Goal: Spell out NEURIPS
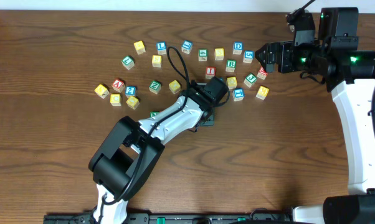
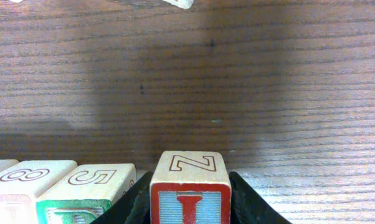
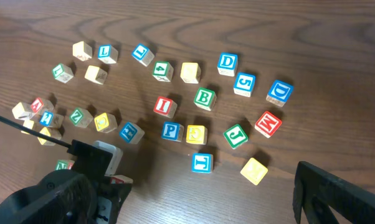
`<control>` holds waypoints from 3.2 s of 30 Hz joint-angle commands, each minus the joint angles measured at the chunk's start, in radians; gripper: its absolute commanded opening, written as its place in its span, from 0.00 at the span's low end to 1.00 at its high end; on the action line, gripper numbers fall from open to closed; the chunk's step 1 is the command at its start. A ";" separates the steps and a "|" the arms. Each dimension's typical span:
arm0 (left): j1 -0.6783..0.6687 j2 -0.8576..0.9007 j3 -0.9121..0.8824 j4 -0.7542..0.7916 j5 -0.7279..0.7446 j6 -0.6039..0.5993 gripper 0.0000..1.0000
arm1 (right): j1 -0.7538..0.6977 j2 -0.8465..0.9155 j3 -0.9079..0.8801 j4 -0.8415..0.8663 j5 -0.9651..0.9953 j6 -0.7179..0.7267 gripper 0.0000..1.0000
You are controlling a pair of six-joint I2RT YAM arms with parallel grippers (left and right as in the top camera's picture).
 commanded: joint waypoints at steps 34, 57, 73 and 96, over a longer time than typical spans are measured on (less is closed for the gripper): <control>-0.059 -0.064 -0.007 0.065 0.037 0.089 0.27 | -0.004 0.003 -0.003 -0.001 -0.006 -0.012 0.99; -0.059 0.014 -0.007 0.144 0.010 0.077 0.26 | -0.004 0.003 -0.003 -0.001 -0.006 -0.012 0.99; -0.059 0.014 -0.007 0.147 -0.043 0.016 0.20 | -0.004 0.003 -0.003 -0.001 -0.006 -0.012 0.99; -0.051 0.014 -0.007 0.085 -0.069 -0.031 0.19 | -0.004 0.003 -0.003 -0.001 -0.006 -0.011 0.99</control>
